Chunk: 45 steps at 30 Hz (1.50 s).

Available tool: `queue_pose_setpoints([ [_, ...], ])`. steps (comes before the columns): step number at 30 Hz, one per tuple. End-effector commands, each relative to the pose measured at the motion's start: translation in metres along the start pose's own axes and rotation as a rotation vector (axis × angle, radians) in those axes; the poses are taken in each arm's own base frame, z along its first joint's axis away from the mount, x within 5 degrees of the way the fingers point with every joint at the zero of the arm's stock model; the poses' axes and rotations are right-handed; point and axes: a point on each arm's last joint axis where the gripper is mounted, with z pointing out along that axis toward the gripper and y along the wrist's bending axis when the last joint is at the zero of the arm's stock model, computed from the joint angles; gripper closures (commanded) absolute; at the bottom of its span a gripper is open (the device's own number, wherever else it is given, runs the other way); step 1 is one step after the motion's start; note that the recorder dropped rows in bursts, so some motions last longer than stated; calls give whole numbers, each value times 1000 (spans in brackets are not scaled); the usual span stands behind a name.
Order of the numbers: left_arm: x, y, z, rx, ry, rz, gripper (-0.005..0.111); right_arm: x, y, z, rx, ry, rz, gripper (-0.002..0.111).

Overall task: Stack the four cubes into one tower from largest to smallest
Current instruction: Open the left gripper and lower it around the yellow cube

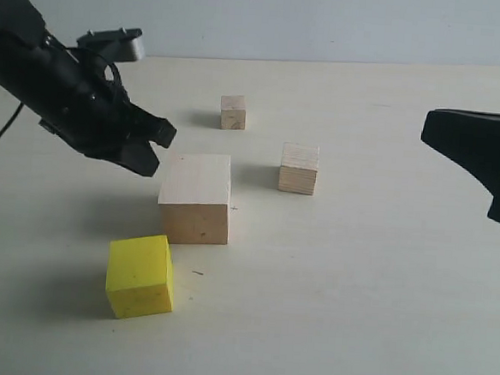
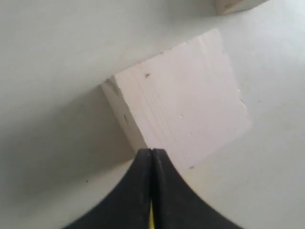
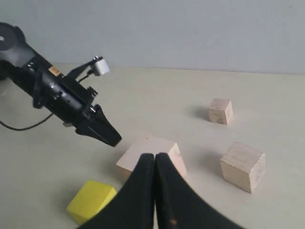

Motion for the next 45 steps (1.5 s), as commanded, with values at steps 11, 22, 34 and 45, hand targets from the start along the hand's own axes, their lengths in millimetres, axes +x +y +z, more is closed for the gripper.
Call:
queue_pose_setpoints([
  [11,39,-31,-72,72,211,338,102,-1,1,1,-5,11,-15,108],
  [22,50,-67,-54,37,305,681,44,0,6,1,-64,22,-18,108],
  [34,47,-66,-51,-34,288,852,30,2,12,-2,-115,40,-38,108],
  [45,39,-60,-26,-32,294,913,26,5,7,-3,-49,73,-38,108],
])
